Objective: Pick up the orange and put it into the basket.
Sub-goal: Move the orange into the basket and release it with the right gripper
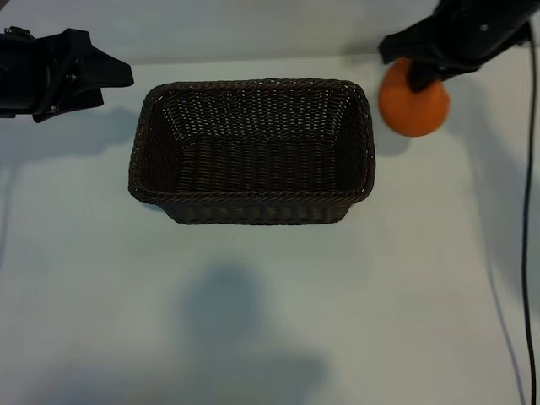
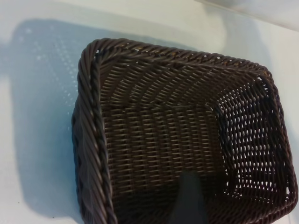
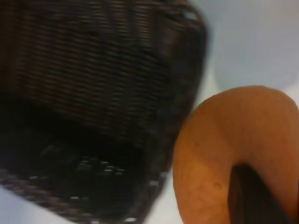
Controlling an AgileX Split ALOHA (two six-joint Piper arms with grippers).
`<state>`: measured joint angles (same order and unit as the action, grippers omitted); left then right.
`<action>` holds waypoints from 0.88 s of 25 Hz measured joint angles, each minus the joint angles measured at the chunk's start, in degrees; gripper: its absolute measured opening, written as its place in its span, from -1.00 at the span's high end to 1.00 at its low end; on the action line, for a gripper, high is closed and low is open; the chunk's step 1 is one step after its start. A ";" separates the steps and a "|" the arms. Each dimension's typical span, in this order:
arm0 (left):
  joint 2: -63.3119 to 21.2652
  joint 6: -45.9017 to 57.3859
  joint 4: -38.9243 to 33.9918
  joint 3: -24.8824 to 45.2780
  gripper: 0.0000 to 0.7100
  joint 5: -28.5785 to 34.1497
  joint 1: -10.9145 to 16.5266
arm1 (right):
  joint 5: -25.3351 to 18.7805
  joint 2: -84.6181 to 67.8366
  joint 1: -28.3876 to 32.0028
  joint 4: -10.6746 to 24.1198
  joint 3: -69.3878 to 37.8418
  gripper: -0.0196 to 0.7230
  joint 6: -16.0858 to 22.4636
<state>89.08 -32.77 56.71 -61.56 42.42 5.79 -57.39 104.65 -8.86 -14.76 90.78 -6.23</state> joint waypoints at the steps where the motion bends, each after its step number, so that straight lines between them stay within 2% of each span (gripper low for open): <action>1: 0.00 0.00 0.00 0.00 -0.66 -0.04 0.00 | 0.46 0.00 -1.19 -0.53 0.00 0.80 -0.54; 4: 0.00 0.00 0.00 0.00 -0.66 -0.04 0.00 | 2.37 0.00 -5.21 -1.28 0.00 0.80 -1.21; 11: 0.00 0.00 0.00 0.00 -0.66 0.29 0.00 | 9.83 0.39 -13.24 -1.60 0.00 0.80 -2.62; 14: 0.00 0.00 0.00 0.00 -0.66 0.36 0.00 | 12.05 1.80 -15.10 -1.71 0.00 0.80 -3.59; 18: 0.00 0.00 0.00 0.00 -0.66 0.41 0.00 | 12.87 5.26 -16.31 -1.65 1.11 0.80 -4.77; 22: 0.00 0.00 0.00 0.00 -0.66 0.58 0.00 | 14.13 7.49 -16.37 -3.71 1.91 0.80 -6.88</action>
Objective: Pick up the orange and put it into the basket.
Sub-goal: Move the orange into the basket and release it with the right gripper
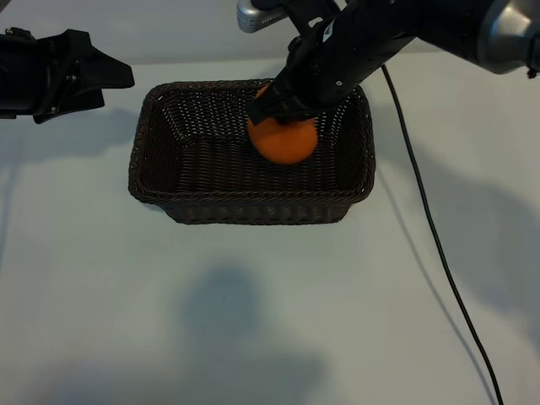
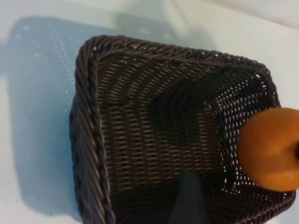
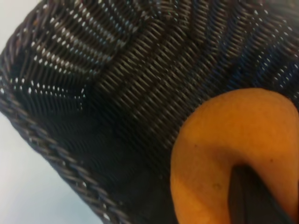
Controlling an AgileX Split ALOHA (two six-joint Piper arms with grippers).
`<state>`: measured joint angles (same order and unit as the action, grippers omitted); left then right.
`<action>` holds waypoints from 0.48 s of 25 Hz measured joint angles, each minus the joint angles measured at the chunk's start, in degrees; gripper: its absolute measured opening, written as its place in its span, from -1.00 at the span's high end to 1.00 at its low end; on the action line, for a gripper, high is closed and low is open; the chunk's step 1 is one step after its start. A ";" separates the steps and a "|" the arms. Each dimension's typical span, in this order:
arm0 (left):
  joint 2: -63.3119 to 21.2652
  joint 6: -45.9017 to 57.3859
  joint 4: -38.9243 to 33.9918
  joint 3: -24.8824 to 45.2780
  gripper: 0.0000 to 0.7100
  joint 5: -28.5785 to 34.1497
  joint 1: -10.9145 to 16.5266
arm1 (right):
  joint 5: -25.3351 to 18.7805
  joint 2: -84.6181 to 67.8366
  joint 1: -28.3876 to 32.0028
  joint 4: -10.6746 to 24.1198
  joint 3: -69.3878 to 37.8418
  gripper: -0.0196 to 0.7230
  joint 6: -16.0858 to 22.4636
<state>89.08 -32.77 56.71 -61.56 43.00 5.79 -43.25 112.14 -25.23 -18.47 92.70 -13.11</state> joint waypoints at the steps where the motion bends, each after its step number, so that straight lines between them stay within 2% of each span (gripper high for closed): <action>1: 0.00 0.00 0.00 0.00 -0.66 0.00 0.00 | 0.21 0.24 0.00 -0.75 0.12 0.80 -0.67; 6: 0.00 0.00 0.00 0.00 -0.66 0.00 0.00 | 0.67 2.12 -0.26 -3.19 0.25 0.80 -3.40; 12: 0.00 0.00 0.00 0.00 -0.66 0.00 0.00 | 1.90 3.56 -0.44 -3.43 0.25 0.80 -4.48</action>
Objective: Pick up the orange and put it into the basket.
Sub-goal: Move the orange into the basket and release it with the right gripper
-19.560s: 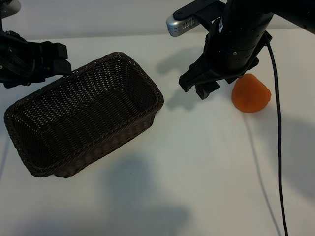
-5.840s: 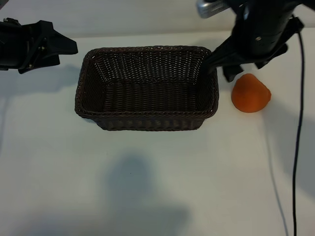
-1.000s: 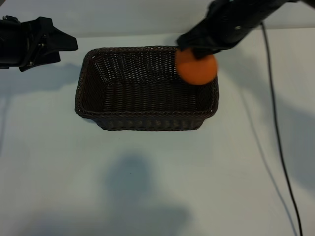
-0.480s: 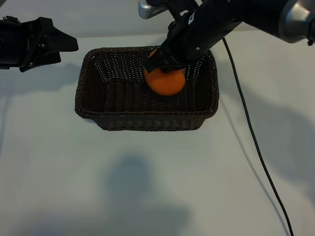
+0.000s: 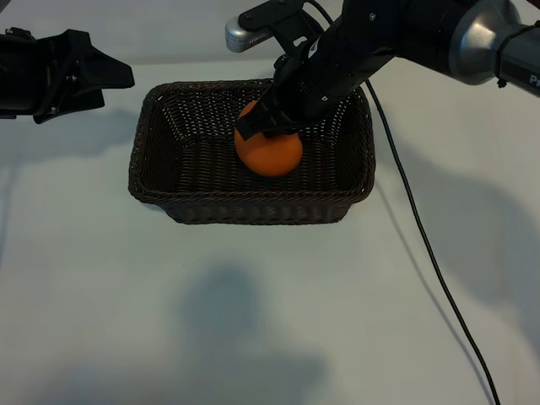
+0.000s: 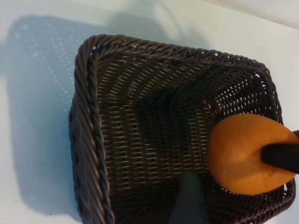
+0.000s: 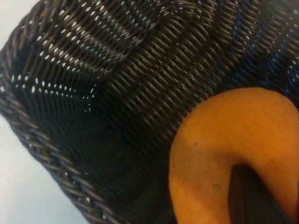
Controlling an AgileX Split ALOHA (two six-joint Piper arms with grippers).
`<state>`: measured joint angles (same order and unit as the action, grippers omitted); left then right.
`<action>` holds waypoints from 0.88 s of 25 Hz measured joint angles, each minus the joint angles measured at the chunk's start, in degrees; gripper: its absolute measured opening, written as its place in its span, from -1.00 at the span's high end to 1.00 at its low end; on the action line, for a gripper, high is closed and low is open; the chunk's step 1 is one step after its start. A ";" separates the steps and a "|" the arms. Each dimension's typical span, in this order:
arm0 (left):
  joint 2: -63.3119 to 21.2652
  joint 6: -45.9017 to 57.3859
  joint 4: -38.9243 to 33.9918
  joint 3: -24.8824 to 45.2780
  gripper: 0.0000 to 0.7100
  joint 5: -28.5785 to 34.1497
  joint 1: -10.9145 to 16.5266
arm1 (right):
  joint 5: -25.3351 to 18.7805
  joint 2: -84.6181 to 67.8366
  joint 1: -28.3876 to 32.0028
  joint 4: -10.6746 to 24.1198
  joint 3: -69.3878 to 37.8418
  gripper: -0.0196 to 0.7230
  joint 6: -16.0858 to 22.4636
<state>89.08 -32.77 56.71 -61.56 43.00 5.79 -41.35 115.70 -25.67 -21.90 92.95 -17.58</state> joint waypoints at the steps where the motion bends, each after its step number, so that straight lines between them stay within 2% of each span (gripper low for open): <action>1: 0.00 0.00 0.00 0.00 -0.66 0.00 0.00 | 0.18 0.19 0.00 0.00 0.00 0.80 -0.06; 16: 0.00 0.00 0.00 0.00 -0.66 0.30 0.00 | -0.29 4.16 0.00 0.01 0.04 0.76 -0.91; 18: 0.00 0.00 0.00 0.00 -0.66 0.30 0.00 | -0.58 4.16 0.00 0.01 0.06 0.62 -0.91; 19: 0.00 0.00 0.00 0.00 -0.66 0.30 0.00 | -0.73 4.16 0.00 0.01 0.06 0.49 -0.78; 22: 0.00 0.00 0.00 0.00 -0.66 0.36 0.00 | -1.21 4.16 0.00 0.01 0.17 -0.06 0.17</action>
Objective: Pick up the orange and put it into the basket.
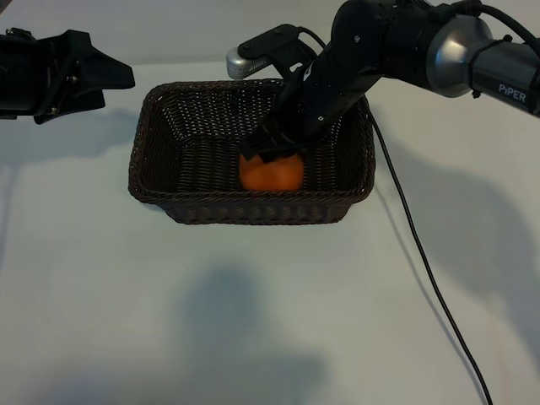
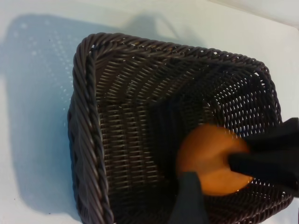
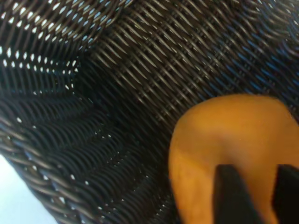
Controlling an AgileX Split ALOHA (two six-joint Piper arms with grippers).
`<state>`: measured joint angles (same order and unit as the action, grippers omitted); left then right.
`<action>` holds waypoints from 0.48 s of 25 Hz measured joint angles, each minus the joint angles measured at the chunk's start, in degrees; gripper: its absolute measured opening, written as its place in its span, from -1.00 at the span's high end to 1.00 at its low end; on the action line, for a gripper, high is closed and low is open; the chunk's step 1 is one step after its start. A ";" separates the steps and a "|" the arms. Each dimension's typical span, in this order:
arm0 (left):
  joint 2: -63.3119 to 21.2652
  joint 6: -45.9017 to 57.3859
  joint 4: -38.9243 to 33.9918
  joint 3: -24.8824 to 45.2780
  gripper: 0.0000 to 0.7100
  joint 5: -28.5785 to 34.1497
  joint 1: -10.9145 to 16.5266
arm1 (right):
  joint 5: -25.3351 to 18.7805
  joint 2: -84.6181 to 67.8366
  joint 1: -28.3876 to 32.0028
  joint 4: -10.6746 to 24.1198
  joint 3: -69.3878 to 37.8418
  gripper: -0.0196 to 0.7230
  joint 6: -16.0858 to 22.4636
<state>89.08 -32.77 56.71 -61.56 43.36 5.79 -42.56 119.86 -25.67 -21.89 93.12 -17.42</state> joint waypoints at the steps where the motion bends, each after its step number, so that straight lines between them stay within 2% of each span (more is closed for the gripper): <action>1: 0.00 0.00 0.00 0.00 -0.66 0.06 0.00 | -0.37 0.00 0.00 -0.05 0.05 -0.29 0.13; 3: 0.00 0.00 0.00 0.00 -0.66 0.29 0.00 | -1.44 0.00 0.00 -0.05 0.05 -0.68 0.45; 5: 0.00 0.00 0.00 0.00 -0.66 0.47 0.00 | -2.55 0.00 0.00 -0.10 0.05 -0.89 1.41; 9: 0.00 0.00 0.00 0.00 -0.66 0.53 0.00 | -3.83 -0.23 0.00 -0.10 0.05 -0.92 2.85; 12: 0.00 0.00 0.00 0.00 -0.66 0.53 0.00 | -4.63 -1.78 0.00 -0.12 0.05 -0.84 3.14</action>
<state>89.08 -32.77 56.71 -61.56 43.89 5.79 -47.19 118.08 -25.67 -22.01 93.18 -14.27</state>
